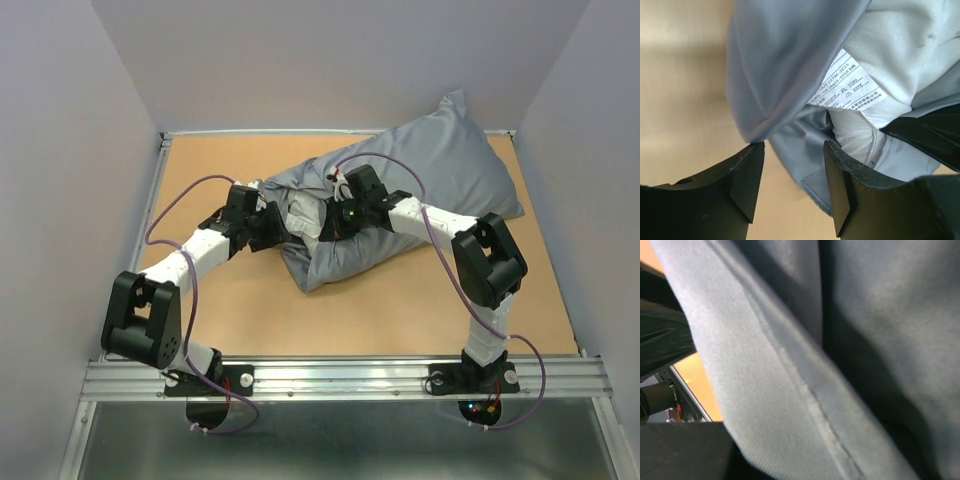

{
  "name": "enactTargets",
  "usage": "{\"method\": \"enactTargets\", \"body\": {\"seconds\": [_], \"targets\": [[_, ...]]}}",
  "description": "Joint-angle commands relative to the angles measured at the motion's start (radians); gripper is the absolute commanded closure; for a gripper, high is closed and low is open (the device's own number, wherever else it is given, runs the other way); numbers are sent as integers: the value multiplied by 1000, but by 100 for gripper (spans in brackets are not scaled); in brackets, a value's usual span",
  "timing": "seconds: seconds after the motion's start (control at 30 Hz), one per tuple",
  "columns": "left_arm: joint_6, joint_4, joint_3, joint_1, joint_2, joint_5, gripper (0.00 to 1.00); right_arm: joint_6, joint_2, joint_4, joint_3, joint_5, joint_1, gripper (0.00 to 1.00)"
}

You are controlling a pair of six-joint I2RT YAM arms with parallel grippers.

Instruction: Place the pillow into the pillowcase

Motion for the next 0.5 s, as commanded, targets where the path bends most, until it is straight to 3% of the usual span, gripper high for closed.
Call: {"method": "enactTargets", "body": {"seconds": [0.0,0.4,0.47], "targets": [[-90,148,0,-27,76,22,38,16,22,8,50,0,-8,99],[-144,167,76,-73,323,-67,37,34,-8,8,47,-27,-12,99],[-133,162,96,-75,343,-64,41,37,-15,8,41,-32,-13,99]]}}
